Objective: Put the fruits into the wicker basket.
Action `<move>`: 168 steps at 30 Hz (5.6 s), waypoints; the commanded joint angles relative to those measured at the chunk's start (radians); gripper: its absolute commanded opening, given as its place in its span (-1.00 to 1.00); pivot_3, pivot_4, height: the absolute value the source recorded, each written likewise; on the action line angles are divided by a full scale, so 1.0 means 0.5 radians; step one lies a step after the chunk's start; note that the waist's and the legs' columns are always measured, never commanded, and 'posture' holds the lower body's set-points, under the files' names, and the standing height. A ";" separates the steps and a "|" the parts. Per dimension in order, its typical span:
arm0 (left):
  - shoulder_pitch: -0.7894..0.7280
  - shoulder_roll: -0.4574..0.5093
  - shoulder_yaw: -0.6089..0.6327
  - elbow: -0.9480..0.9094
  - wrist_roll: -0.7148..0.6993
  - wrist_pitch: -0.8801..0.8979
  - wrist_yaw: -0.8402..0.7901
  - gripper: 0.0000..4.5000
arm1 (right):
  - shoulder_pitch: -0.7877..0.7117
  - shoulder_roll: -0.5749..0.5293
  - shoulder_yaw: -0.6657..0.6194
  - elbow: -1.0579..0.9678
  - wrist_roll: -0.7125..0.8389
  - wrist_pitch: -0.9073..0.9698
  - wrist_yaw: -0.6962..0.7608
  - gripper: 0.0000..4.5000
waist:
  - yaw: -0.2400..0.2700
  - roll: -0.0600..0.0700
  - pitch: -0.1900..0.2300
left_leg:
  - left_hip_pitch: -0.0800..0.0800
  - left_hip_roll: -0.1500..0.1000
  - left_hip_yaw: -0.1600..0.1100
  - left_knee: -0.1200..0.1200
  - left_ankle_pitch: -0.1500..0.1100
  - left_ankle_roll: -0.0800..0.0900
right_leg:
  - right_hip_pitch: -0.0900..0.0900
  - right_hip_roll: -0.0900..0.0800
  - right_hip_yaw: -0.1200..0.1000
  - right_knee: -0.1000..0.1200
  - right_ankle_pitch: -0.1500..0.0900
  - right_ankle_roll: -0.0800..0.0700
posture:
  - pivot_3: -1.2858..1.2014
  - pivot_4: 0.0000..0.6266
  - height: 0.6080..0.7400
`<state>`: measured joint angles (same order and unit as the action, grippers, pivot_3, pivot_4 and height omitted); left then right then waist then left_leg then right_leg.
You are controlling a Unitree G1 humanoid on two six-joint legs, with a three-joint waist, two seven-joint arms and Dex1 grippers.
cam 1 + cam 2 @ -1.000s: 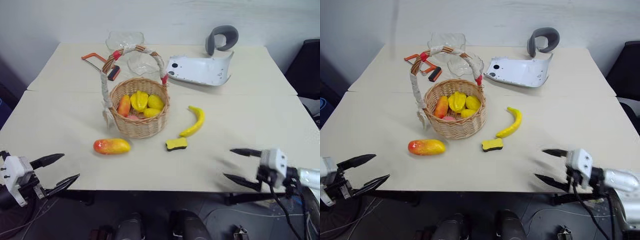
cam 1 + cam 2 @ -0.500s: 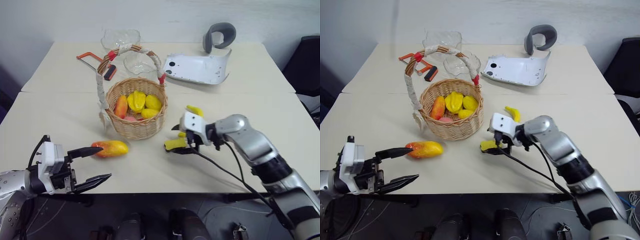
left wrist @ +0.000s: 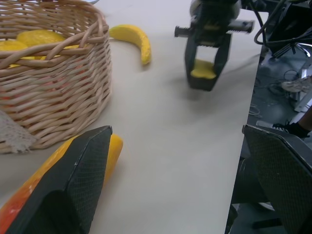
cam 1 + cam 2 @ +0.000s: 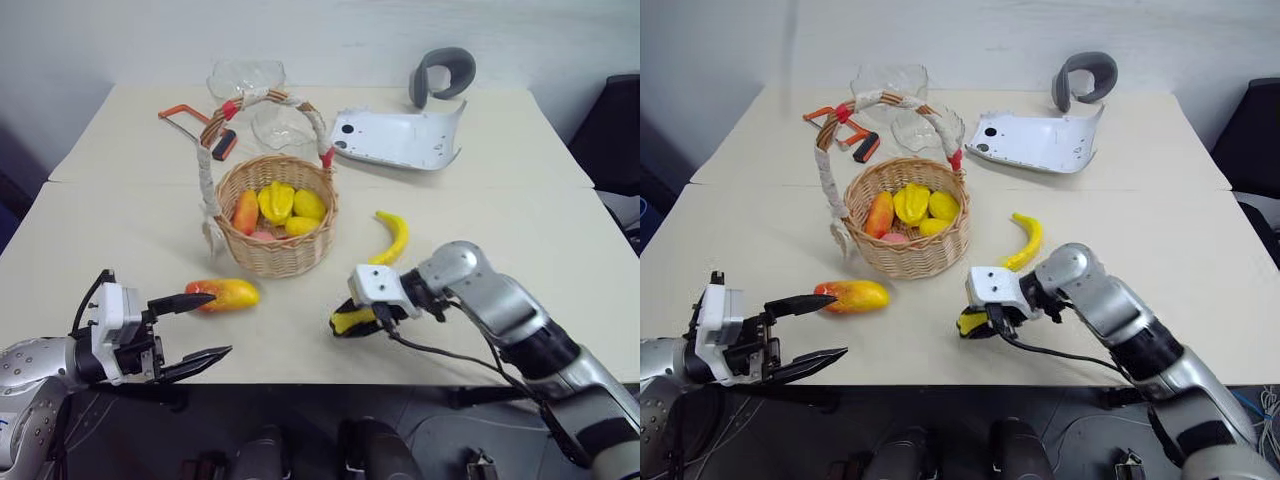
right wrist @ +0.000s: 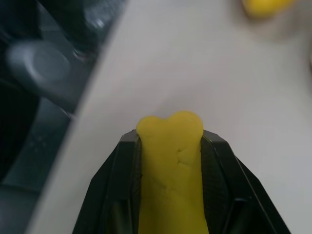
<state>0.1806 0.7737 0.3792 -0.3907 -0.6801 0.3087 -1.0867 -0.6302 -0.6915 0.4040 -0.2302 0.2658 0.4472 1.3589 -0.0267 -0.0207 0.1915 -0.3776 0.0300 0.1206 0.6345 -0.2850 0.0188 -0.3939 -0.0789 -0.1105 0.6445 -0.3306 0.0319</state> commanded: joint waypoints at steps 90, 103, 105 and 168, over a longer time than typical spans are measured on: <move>-1.138 -0.867 -0.276 0.163 0.180 0.493 1.523 0.12 | 1.238 0.434 -1.001 -0.558 0.574 -0.700 -1.177 1.00 | 0.048 -0.008 0.007 | 0.003 0.001 -0.003 0.023 0.007 -0.012 | 0.005 0.004 0.007 0.017 0.002 0.008 | 0.03 -0.52 1.00; -0.833 -0.435 -0.186 0.143 0.191 -0.058 0.674 0.97 | 1.410 0.316 -1.293 -0.755 0.697 0.053 -1.823 1.00 | 0.049 -0.007 0.007 | 0.001 0.002 -0.002 0.021 0.006 -0.013 | 0.003 0.004 0.008 0.015 0.001 0.006 | 0.03 -0.52 1.00; -0.785 -0.246 -0.077 0.193 0.076 -0.077 0.386 0.97 | 1.353 0.287 -1.295 -0.763 0.734 0.314 -1.982 1.00 | 0.045 -0.007 0.007 | 0.001 0.003 -0.002 0.020 0.006 -0.014 | 0.001 0.004 0.008 0.015 -0.001 0.003 | 0.03 -0.52 1.00; -0.219 -0.254 0.316 -0.055 -0.233 0.187 0.564 1.00 | -1.269 1.179 -0.042 1.019 -0.215 0.221 -1.295 0.46 | -0.063 -0.009 0.006 | -0.032 -0.003 -0.005 -0.003 0.027 -0.015 | -0.039 -0.002 0.011 0.026 0.001 0.003 | 0.03 -0.52 1.00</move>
<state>0.0571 0.6468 0.5288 -0.3854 -0.8083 0.4281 -0.8042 -1.2882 -0.0626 0.3788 0.4082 0.1394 0.5331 0.6360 -0.0583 -0.0251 0.1945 -0.3937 0.0285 0.1177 0.6328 -0.2717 0.0113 -0.4134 -0.0797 -0.1050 0.6575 -0.3299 0.0333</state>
